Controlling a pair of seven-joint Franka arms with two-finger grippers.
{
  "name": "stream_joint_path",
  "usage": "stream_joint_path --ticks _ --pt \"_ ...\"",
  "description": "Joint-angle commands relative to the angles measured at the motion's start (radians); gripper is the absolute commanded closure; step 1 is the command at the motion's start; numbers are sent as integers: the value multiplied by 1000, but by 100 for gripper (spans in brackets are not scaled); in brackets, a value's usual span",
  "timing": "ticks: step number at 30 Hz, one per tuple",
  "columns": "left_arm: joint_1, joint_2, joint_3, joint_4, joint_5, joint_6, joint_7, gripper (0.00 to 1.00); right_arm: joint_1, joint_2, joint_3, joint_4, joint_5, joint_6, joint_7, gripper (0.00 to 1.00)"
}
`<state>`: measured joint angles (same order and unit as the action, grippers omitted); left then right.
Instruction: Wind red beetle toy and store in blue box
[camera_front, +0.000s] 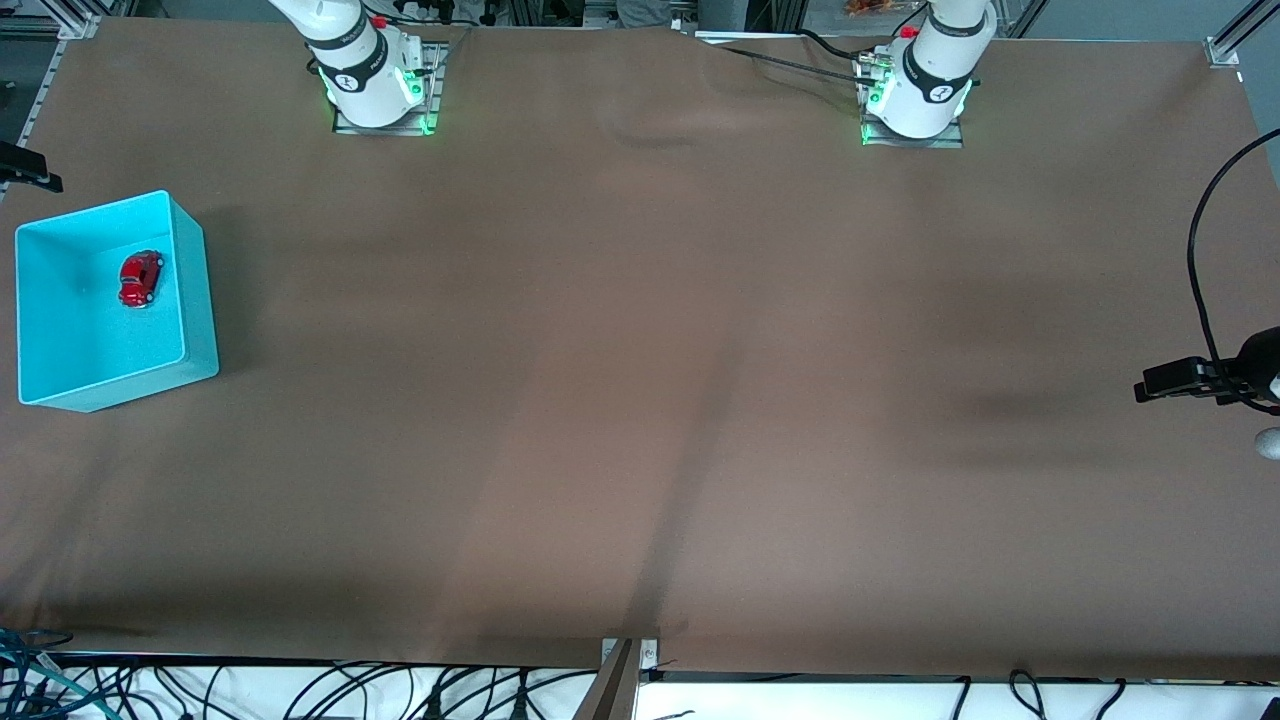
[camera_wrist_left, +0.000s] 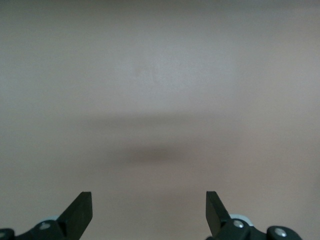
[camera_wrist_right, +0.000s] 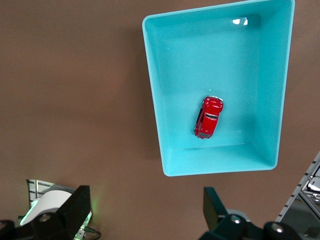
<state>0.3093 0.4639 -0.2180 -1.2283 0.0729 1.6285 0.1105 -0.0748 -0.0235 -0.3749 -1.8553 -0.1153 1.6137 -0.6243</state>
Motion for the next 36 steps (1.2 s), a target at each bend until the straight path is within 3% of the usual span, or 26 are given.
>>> stream_joint_path --ticks 1,7,18,27,36 --pt "-1 -7 2 3 1 -13 20 0 21 2 1 82 57 -96 84 0" --pt "-1 -7 2 3 1 -13 21 0 49 5 13 143 78 -166 164 0" --pt "-1 -7 2 3 1 -13 17 0 52 11 175 229 97 -253 414 0" --pt "-1 -7 2 3 1 -13 18 0 55 14 320 229 97 -256 603 0" --pt "-1 -7 2 3 1 -13 18 0 66 19 386 229 100 -247 678 1"
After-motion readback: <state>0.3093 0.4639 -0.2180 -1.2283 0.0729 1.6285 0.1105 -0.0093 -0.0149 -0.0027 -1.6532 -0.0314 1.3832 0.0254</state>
